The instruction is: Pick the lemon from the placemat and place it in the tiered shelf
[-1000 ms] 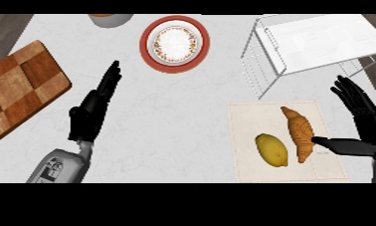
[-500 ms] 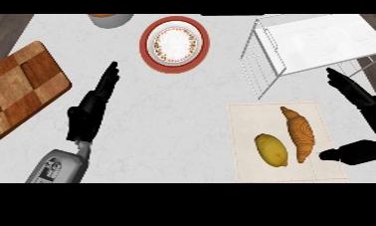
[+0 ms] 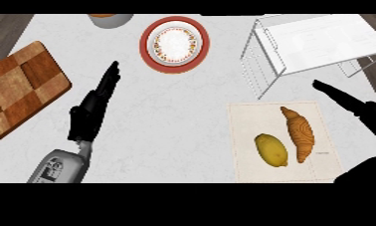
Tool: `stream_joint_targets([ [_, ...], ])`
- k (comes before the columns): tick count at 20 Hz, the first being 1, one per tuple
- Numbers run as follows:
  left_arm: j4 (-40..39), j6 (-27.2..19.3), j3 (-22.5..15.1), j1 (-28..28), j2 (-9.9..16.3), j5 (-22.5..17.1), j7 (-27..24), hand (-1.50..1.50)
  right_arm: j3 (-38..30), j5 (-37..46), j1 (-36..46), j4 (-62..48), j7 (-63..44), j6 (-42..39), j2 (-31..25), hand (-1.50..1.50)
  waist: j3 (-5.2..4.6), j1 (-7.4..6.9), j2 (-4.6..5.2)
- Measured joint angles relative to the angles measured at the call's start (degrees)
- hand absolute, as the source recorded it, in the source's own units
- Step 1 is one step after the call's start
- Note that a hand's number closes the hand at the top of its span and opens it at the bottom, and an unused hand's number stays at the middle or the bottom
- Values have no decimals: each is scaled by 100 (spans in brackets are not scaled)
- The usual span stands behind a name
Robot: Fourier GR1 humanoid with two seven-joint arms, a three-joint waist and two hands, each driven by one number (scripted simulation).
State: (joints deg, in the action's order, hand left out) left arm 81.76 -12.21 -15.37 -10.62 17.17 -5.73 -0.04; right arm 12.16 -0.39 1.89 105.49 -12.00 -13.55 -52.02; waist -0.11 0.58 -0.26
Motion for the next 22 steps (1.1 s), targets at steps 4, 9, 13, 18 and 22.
stream_joint_targets([
  [4, -15, 45, 32, -44, -134, 71, 54, 0, 150, 369, -273, 702, -640, -38, 119, -150, 4, -6, 7],
  [9, 113, 236, 222, 0, -170, 166, 122, 0, 50, 745, -427, 1092, -1074, -212, 550, -150, 8, -30, 15],
  [13, 111, 368, 368, 28, -234, 252, 140, 0, 24, 1150, -625, 1434, -1281, -341, 886, -150, 10, -33, 17],
  [18, 13, 504, 513, 21, -403, 395, 58, 0, -46, 1599, -650, 1530, -1453, -578, 1348, -150, 10, -39, 20],
  [22, 47, 559, 593, -41, -512, 553, 184, 0, 19, 1960, -679, 1544, -1535, -737, 1753, -150, 10, -44, 21],
])
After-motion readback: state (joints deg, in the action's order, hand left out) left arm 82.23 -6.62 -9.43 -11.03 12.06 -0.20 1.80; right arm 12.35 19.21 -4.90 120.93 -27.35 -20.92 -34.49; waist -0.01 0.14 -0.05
